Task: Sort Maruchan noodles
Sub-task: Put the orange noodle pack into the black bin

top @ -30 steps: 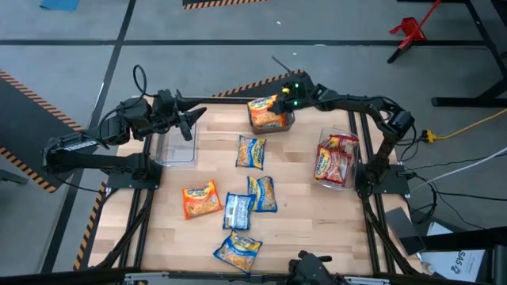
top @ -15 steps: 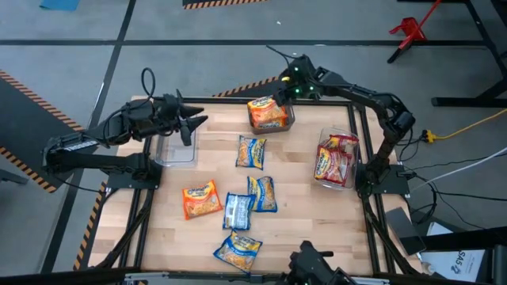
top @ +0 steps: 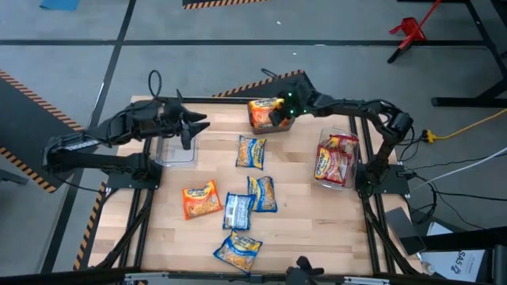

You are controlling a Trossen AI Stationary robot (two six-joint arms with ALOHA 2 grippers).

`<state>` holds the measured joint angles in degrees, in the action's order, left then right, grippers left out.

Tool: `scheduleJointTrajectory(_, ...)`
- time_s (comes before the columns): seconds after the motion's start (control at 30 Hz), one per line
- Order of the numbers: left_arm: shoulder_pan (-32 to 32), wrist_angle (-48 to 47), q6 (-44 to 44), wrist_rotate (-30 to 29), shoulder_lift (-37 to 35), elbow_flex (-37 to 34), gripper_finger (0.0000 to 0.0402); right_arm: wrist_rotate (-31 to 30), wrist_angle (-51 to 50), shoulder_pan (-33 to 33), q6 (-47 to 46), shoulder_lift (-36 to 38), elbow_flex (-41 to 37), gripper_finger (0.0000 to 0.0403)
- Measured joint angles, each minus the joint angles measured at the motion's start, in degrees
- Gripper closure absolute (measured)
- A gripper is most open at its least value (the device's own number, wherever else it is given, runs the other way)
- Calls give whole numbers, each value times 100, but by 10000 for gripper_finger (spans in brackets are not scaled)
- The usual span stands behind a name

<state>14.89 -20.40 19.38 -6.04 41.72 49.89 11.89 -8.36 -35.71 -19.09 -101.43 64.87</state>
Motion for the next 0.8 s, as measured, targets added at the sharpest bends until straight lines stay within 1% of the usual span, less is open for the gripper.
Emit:
scheduleJointTrajectory(0.13, -11, -134, 2, 81, 138, 0, 230, -83, -6, 136, 20, 2, -27, 249)
scheduleJointTrajectory(0.27, -40, -335, 4, 527, 301, 0, 230, 288, -69, 163, -10, 130, 297, 249)
scheduleJointTrajectory(0.37, -227, -970, 10, 955, 406, 0, 230, 581, -267, 163, -2, 360, 646, 249)
scheduleJointTrajectory(0.43, -442, -1444, 150, 1086, 517, 0, 230, 590, -468, 163, 31, 505, 834, 249)
scheduleJointTrajectory(0.57, -1034, -2229, 524, 1104, 796, 0, 230, 575, -544, 163, 96, 800, 1109, 249)
scheduleJointTrajectory(0.67, -1571, -2659, 965, 1056, 1068, 0, 230, 565, -550, 163, 98, 934, 1184, 249)
scheduleJointTrajectory(0.8, -2176, -2931, 2086, 494, 1343, 0, 230, 661, -575, 163, 100, 955, 1199, 249)
